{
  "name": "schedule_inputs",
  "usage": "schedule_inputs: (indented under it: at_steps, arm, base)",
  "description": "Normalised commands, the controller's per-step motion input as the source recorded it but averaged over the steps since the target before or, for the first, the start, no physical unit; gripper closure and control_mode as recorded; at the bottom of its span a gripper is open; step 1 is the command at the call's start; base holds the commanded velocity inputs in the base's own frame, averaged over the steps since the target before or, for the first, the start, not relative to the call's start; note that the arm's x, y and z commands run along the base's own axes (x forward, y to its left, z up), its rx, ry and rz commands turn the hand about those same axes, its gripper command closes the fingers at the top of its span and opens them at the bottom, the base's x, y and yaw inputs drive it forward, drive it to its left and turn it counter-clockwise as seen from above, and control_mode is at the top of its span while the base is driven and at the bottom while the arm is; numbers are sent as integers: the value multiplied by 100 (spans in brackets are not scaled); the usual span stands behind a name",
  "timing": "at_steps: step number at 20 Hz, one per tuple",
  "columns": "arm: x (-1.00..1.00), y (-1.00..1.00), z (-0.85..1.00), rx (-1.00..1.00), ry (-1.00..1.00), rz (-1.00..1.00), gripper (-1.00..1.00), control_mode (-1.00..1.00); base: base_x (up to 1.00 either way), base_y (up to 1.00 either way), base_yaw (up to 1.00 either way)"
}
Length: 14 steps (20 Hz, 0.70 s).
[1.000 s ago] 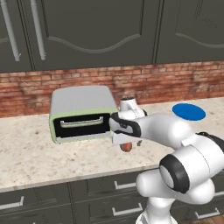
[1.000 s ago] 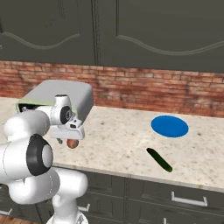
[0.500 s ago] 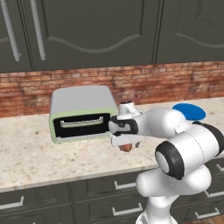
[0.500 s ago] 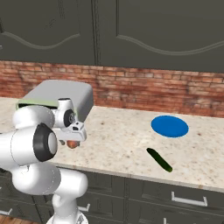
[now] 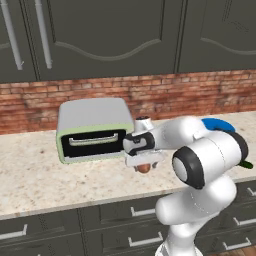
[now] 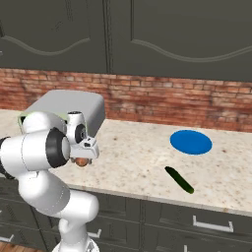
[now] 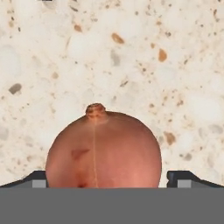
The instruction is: Place the onion and cucumber inside the fridge drawer. Close the drawer after placing the vegetables.
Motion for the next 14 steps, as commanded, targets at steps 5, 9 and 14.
schedule_inputs:
  at_steps: [5,9,14]
  arm:
    - [3,6,-25,0,0,1,-100,-100]
    - [-18,9,-46,0,0,0,100,-100]
    - [-33,5,-25,0,-3,0,100,-100]
  base:
    - [0,0,0]
    - [0,0,0]
    - [0,0,0]
